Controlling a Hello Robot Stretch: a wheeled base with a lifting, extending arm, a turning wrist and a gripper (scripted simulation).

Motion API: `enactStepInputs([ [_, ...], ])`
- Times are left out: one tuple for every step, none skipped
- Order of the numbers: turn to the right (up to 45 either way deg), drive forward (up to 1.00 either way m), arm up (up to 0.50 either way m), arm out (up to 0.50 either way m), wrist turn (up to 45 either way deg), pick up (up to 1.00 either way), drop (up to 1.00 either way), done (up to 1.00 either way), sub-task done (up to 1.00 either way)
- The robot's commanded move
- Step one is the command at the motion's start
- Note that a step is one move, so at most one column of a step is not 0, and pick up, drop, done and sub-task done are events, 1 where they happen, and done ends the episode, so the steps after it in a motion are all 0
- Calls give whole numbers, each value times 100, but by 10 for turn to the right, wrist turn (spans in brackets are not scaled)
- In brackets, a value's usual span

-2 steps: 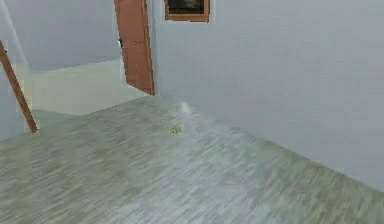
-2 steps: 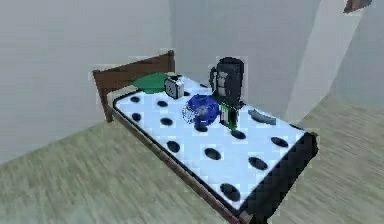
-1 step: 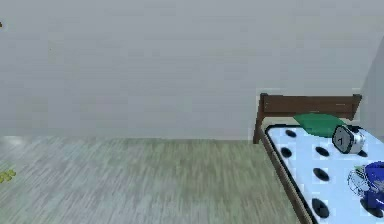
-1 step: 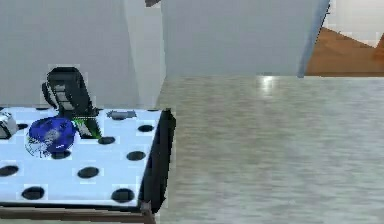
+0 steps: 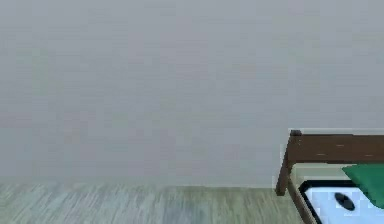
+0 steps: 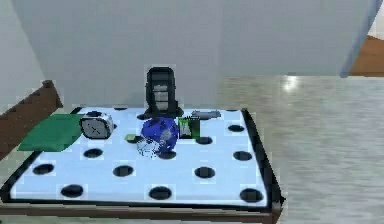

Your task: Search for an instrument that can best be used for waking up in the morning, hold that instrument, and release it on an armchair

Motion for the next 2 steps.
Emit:
enactStepInputs([
  [-240, 0, 0, 0, 0, 0, 0, 0, 0],
  [450, 0, 0, 0, 0, 0, 0, 0, 0],
])
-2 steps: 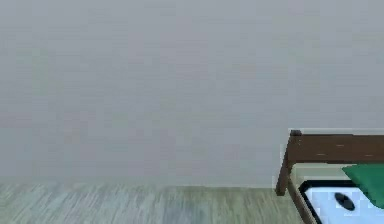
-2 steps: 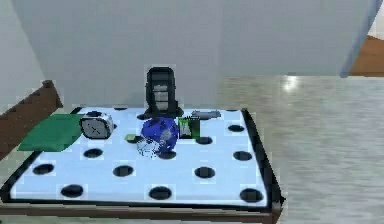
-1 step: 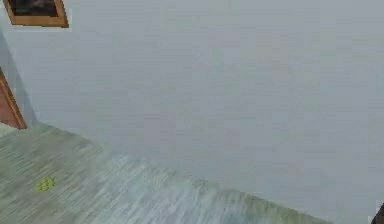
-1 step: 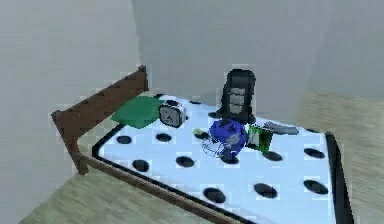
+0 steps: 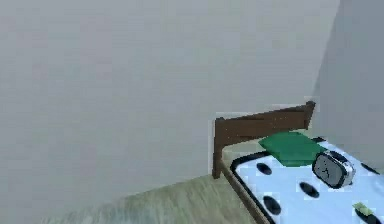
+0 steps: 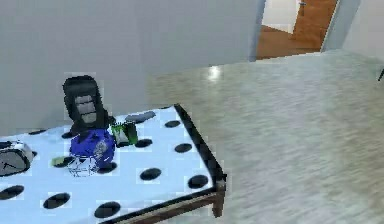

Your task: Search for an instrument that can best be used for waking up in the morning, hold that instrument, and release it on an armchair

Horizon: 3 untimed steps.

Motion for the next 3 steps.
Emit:
enactStepInputs([
  [270, 0, 0, 0, 0, 0, 0, 0, 0],
  [0, 55, 0, 0, 0, 0, 0, 0, 0],
  [-450, 0, 0, 0, 0, 0, 0, 0, 0],
])
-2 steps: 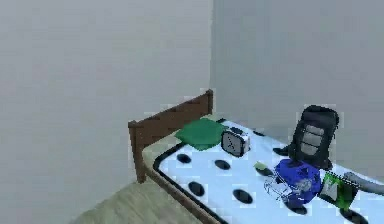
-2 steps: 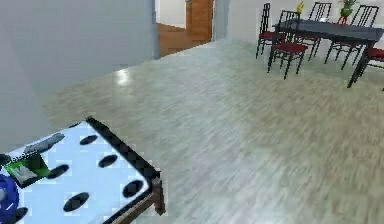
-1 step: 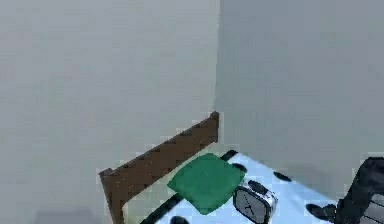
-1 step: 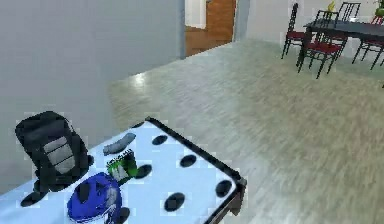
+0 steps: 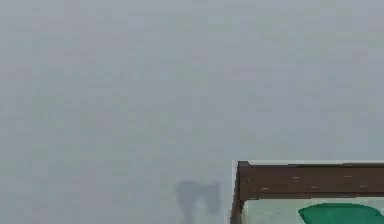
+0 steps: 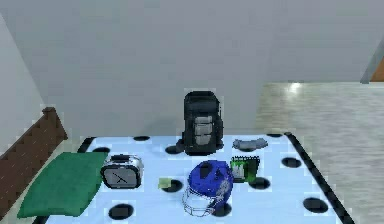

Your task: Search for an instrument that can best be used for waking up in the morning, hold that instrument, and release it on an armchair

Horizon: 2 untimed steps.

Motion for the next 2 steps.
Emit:
enactStepInputs([
  [-210, 0, 0, 0, 0, 0, 0, 0, 0],
  [0, 0, 50, 0, 0, 0, 0, 0, 0],
])
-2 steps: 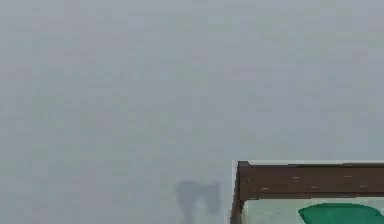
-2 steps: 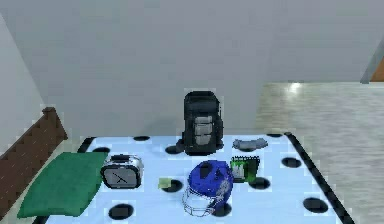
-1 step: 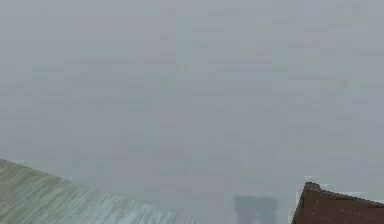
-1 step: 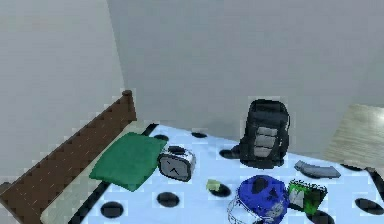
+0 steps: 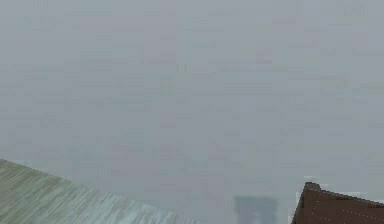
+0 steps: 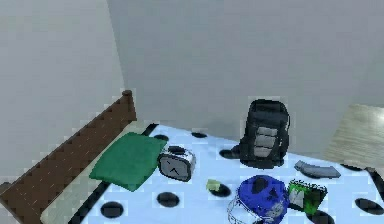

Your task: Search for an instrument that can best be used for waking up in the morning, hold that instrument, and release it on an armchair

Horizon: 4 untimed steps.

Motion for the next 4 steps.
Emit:
enactStepInputs([
  [0, 0, 4, 0, 0, 0, 0, 0, 0],
  [0, 0, 0, 46, 0, 0, 0, 0, 0],
  [0, 0, 0, 0, 450, 0, 0, 0, 0],
  [0, 0, 0, 0, 450, 0, 0, 0, 0],
])
